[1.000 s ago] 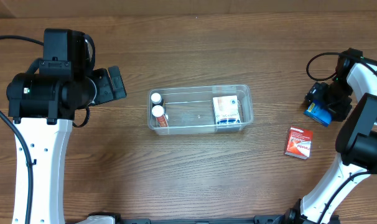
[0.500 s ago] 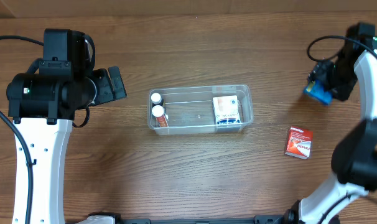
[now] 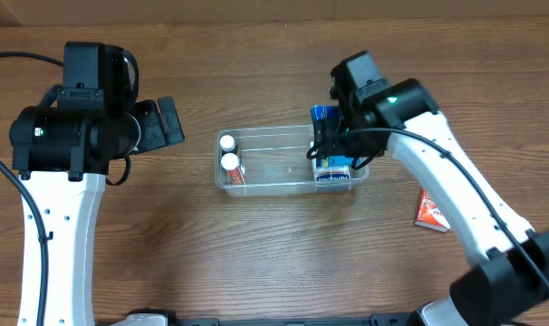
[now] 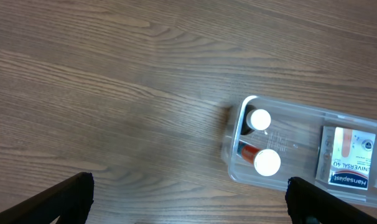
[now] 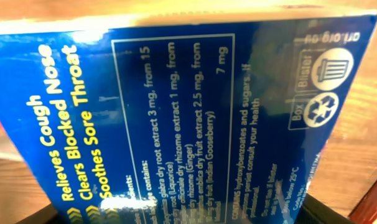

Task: Pack container
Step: 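Lower the blue box into the container beside the Hansaplast box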

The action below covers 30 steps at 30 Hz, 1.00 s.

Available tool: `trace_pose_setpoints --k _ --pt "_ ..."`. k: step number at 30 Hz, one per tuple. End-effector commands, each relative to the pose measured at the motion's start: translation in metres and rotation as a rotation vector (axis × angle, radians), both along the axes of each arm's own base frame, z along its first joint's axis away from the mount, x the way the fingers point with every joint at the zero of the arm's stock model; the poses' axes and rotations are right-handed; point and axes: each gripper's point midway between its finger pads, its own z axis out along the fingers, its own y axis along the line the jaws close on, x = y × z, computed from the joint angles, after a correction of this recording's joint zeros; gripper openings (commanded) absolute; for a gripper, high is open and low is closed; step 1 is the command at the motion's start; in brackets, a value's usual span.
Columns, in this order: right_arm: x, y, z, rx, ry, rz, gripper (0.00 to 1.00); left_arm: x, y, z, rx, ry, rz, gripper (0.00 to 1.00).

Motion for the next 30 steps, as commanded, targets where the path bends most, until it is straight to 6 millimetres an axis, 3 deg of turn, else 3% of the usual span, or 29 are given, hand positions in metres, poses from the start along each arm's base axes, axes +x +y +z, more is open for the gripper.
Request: trace_pose_setpoints --k 1,5,17,22,25,28,30 --pt "-0.005 -0.005 -0.039 -0.036 0.057 -0.026 0.78 0.002 0.003 0.000 0.018 0.001 -0.007 1.00" --pt "-0.009 -0.007 -0.069 -0.062 0.112 -0.026 0.79 0.002 0.003 0.000 0.018 0.001 -0.007 1.00" --pt "-0.002 -0.001 -0.070 -0.038 0.087 -0.017 0.79 0.002 0.003 0.000 0.017 0.001 -0.007 1.00" --pt "-0.010 0.027 -0.067 0.046 0.100 0.036 0.77 0.002 0.003 0.000 0.018 0.001 -0.007 1.00" --pt "-0.017 0.056 -0.065 0.065 0.069 0.093 0.77 0.001 0.003 0.000 0.018 0.002 -0.007 1.00" --pt "-0.020 0.077 -0.063 0.101 0.059 0.037 0.77 0.001 0.003 -0.002 0.018 0.008 -0.007 1.00" --pt "-0.019 0.081 -0.062 0.101 0.048 -0.005 0.77 0.001 0.003 -0.003 0.019 0.010 -0.007 1.00"
